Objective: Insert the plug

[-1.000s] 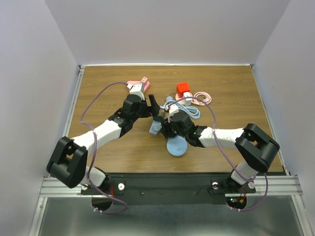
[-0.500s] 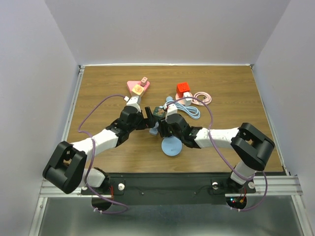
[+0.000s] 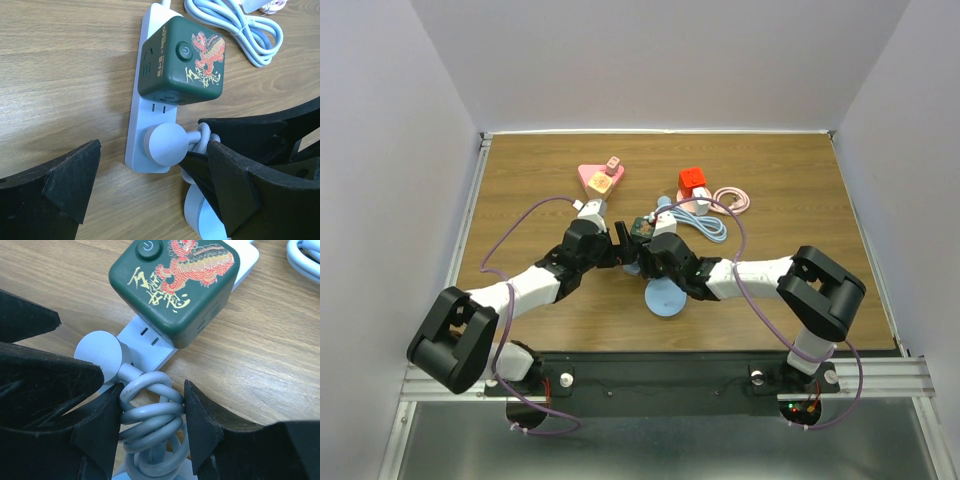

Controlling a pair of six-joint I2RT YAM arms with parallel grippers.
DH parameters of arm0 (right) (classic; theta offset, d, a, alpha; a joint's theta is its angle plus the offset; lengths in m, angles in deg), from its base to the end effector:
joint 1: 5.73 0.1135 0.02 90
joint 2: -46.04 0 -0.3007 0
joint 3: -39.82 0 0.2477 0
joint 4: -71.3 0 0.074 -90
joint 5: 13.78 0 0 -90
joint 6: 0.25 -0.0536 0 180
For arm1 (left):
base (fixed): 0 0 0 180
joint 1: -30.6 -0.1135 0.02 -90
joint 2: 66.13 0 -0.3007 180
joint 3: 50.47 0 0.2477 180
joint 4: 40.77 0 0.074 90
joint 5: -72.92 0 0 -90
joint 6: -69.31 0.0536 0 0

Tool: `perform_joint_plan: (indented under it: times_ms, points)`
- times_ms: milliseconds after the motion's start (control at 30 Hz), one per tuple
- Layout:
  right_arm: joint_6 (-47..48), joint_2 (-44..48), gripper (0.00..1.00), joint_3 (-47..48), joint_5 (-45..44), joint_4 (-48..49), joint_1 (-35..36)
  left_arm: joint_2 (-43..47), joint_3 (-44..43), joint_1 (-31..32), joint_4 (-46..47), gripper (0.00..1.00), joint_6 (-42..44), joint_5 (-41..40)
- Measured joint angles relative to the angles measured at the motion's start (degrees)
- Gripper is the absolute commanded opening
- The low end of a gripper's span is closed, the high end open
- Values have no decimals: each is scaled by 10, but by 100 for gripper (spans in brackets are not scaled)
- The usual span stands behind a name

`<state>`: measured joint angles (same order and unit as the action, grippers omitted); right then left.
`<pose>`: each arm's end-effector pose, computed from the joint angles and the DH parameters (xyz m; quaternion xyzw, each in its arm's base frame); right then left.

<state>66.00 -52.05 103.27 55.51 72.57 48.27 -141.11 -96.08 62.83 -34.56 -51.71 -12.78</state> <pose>0.2327 0.2880 0.2021 -0.1437 0.8583 0.1697 0.4626 0.2306 -0.1501 0.2323 0.0295 0.8338 -0.3153 0.4522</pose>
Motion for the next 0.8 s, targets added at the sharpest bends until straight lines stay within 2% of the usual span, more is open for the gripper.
perform_joint_plan:
  times_ms: [800]
  points:
    - [-62, 0, 0, 15, -57, -63, 27, -28, 9, 0, 18, 97, -1, 11]
